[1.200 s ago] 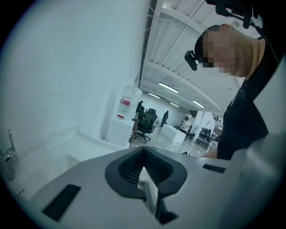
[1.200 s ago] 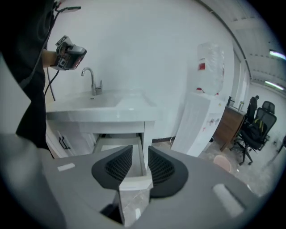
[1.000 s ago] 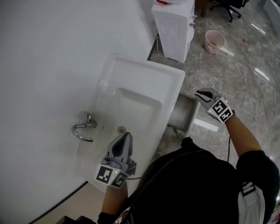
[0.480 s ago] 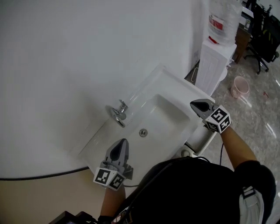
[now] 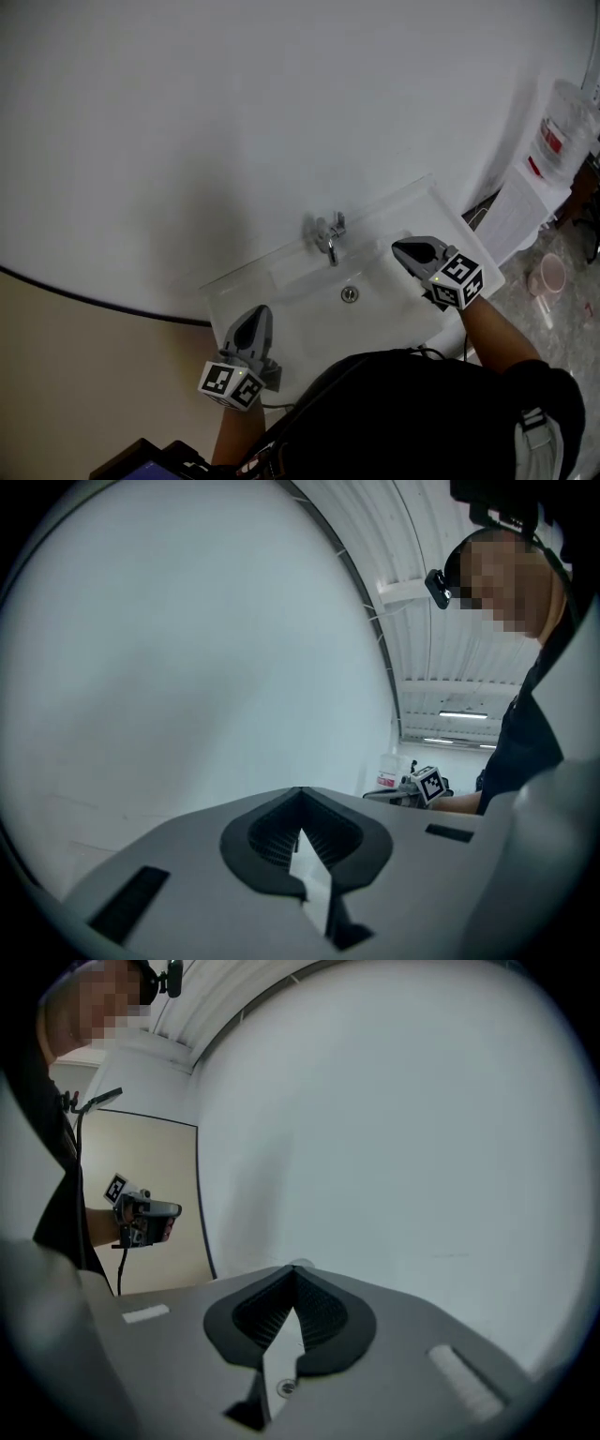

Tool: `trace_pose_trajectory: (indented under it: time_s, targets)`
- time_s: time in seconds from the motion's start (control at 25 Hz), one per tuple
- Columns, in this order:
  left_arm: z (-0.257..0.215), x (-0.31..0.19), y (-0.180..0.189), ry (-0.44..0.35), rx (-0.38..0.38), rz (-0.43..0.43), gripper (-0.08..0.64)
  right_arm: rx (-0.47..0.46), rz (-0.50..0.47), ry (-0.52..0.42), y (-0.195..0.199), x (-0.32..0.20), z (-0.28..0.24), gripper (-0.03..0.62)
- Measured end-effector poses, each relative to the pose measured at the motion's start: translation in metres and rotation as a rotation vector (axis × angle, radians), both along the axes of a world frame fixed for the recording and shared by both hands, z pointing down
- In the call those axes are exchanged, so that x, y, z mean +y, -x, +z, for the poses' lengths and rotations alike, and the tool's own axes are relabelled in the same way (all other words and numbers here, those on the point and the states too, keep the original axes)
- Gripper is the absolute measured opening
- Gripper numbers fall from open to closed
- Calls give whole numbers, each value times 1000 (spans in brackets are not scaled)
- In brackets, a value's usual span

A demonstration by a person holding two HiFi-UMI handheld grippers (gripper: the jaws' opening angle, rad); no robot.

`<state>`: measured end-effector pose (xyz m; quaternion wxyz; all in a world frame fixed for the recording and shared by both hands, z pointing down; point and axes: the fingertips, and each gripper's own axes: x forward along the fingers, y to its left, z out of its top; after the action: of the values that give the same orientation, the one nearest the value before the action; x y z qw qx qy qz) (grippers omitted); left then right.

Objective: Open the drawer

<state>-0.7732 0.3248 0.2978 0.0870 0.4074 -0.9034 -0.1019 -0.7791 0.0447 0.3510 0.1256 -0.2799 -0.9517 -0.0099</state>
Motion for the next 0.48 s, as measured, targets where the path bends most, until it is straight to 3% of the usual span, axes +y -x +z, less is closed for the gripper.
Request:
trace_pose_trajectory:
  time_s: [0.24, 0.48]
  targets:
    - [5, 58, -1, -17, 4, -136, -8, -1, -158, 23, 27, 75, -15, 0]
    - [21, 87, -3, -36, 32, -207, -8, -17, -223, 46, 43, 106, -22, 0]
